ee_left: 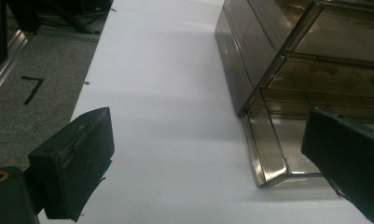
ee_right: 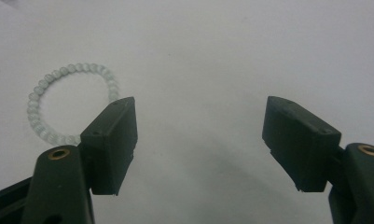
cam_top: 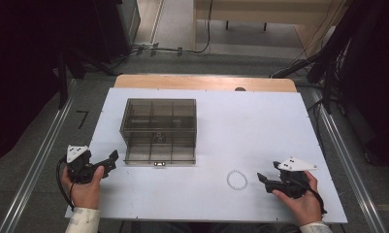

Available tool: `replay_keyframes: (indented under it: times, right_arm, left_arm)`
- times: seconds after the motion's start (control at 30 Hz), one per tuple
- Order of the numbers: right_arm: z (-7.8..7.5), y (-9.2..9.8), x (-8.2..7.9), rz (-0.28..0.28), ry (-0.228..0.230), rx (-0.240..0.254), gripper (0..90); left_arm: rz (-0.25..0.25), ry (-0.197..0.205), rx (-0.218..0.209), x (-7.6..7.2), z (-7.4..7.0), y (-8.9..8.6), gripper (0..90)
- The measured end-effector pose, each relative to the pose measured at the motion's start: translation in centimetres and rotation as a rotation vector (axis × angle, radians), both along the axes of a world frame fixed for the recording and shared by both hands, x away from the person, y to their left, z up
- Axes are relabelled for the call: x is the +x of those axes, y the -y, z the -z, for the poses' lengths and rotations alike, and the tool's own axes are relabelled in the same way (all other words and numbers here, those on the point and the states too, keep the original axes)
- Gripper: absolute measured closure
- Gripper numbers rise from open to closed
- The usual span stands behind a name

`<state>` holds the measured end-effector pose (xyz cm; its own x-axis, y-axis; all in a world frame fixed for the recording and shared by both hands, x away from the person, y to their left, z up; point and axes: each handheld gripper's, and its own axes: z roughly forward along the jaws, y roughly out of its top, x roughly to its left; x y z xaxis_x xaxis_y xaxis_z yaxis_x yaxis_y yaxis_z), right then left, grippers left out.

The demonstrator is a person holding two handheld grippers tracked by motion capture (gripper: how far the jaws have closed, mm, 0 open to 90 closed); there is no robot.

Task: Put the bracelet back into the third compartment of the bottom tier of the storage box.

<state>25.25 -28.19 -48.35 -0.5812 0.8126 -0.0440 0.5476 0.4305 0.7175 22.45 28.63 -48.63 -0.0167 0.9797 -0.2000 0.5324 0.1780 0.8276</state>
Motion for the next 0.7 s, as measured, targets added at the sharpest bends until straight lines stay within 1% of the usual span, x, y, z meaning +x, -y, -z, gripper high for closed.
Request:
replay_keyframes:
  times: [0.33,0.7]
  right_arm:
    - [0.2,-0.6,0.1,-0.023,-0.007,-0.015,26.6]
    - [0.2,-1.6,0.2,-0.047,-0.014,-0.014,28.0]
  left_arm:
    - [0.000,0.000,0.000,0.0,0.0,0.0,3.0]
    - [0.001,-0.001,0.000,0.0,0.0,0.0,3.0]
